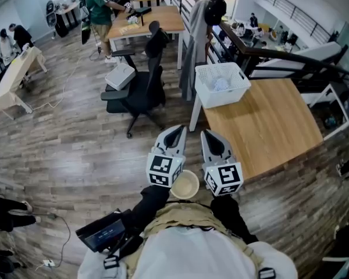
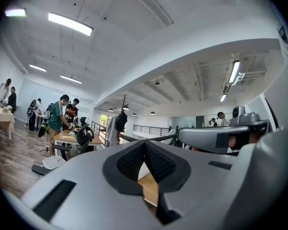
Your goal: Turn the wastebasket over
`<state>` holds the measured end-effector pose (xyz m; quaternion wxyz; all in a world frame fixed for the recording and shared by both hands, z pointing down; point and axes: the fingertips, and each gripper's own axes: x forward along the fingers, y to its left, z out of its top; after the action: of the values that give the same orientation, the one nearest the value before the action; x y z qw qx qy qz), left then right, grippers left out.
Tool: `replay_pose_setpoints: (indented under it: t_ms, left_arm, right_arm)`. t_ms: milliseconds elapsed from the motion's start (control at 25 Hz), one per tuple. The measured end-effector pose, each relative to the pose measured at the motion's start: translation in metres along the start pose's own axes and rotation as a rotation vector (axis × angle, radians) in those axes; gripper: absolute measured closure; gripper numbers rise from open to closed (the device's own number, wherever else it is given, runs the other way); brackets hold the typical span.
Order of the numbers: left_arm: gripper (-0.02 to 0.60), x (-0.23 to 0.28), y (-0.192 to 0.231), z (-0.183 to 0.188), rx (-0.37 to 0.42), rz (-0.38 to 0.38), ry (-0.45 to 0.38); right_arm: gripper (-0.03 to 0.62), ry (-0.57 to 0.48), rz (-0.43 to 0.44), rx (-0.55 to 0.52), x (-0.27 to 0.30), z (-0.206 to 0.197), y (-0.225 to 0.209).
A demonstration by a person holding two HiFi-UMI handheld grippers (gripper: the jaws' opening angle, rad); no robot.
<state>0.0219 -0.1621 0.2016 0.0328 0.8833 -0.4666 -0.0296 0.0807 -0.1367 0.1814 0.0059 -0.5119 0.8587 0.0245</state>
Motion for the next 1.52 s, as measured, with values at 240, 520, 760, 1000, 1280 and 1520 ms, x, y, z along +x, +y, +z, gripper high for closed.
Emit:
replay_pose_setpoints:
  t_ms: [240,520,760,1000,1280,1520]
  left_arm:
    - [0.58,-0.012,0.008,0.011,0.021,0.017,-0.041]
    - [0.58,-0.015,0.005,0.013,0.011,0.008,-0.044]
    - [0.58,-0.016,0.001,0.015,0.02,-0.012,-0.053]
    - [0.58,-0.021,-0.001,0.012,0.017,-0.009,-0.047]
    - [0.58,-0.028,0.001,0.009,0.012,0.001,-0.043]
    - [0.58,-0.036,0.006,0.006,0.003,0.02,-0.031]
  right_arm:
    - [0.574,-0.035,-0.027,-0.009,-0.005,0.014,0.006]
    - [0.574,-0.052,-0.038,-0.021,-0.008,0.019,0.012]
    - [0.574,-0.059,-0.044,-0.023,-0.011,0.02,0.016]
    - [0.574,-0.051,-0.047,-0.031,-0.014,0.018,0.021]
    - [0.574,-0.054,-0.041,-0.034,-0.015,0.016,0.028]
    - [0.574,-0.043,-0.044,-0.026,-0.015,0.014,0.032]
